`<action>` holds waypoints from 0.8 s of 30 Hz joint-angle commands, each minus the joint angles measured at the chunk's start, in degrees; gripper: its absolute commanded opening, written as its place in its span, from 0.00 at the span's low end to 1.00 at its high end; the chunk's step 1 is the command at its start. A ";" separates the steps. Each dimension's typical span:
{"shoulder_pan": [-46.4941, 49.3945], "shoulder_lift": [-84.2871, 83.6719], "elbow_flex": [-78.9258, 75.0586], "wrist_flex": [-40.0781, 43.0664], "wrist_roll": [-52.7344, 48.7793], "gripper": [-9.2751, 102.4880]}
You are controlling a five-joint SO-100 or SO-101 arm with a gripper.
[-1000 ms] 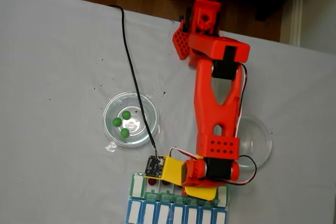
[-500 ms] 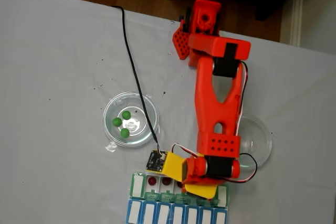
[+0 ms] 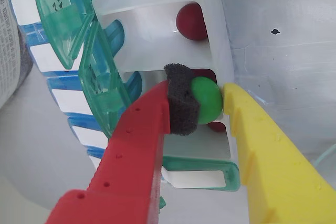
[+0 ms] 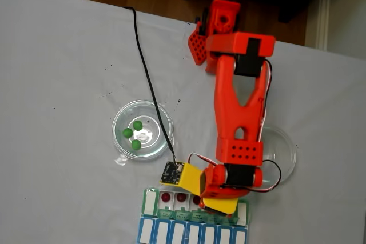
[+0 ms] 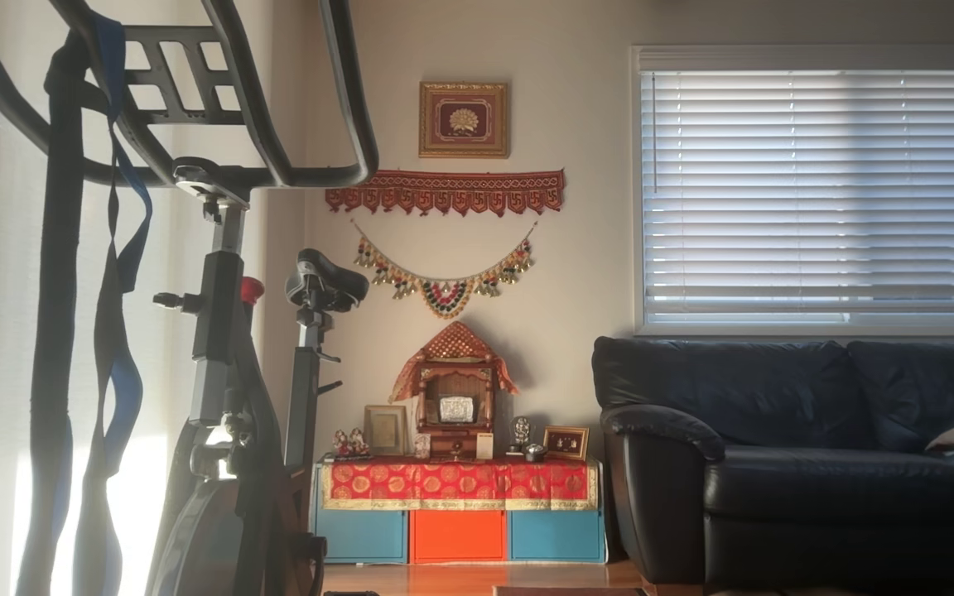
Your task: Sort medicines into box.
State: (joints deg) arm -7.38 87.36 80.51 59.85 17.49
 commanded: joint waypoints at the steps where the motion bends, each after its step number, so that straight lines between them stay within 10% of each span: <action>1: -1.49 6.24 -0.88 -2.46 -0.88 0.12; 24: -1.58 8.44 0.00 -0.35 -2.29 0.32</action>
State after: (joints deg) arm -7.56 87.36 82.18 59.33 15.73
